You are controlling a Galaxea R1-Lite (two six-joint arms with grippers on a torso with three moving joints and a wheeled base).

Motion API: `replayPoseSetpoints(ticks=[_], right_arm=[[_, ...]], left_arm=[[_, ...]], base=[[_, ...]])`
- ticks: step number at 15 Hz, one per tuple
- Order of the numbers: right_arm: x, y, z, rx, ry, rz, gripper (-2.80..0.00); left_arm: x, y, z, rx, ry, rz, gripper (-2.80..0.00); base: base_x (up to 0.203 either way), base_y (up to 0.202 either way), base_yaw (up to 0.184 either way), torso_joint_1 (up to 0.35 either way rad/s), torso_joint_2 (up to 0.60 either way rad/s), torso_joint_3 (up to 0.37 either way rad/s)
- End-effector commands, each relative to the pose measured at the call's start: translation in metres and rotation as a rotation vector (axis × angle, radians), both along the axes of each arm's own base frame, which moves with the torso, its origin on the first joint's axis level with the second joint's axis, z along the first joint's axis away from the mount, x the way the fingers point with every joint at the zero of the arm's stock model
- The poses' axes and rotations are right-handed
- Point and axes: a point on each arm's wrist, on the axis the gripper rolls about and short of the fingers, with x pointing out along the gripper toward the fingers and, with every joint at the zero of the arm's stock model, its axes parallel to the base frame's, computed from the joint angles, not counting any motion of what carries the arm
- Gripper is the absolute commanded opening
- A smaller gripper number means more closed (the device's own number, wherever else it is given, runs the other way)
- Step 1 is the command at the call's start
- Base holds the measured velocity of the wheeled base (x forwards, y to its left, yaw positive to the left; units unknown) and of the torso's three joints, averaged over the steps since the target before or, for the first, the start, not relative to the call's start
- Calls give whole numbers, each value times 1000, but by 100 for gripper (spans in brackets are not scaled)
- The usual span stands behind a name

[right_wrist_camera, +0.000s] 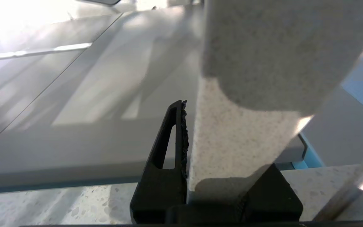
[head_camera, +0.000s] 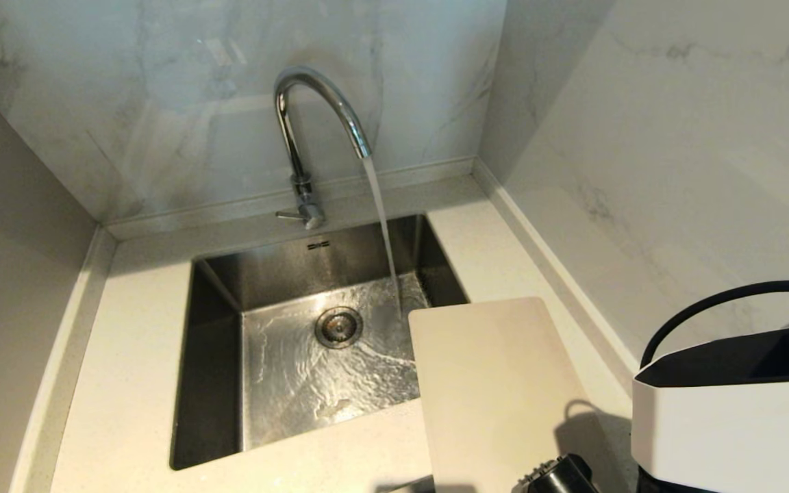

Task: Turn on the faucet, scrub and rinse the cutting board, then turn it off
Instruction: Pick up the cutting board

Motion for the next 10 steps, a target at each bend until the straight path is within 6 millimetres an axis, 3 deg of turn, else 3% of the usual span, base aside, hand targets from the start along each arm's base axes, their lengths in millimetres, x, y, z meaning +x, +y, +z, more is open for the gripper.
replayPoseSetpoints(ticks=[1, 10], right_arm=[[-3, -1, 9, 13, -31, 10, -280], [-16, -10, 57, 36, -246, 48, -280]], left_arm=[[0, 0, 0, 0, 1, 1, -280], [0, 0, 0, 0, 1, 1, -280]], base=[[0, 0, 0, 0, 0, 0], [0, 0, 0, 0, 0, 0]])
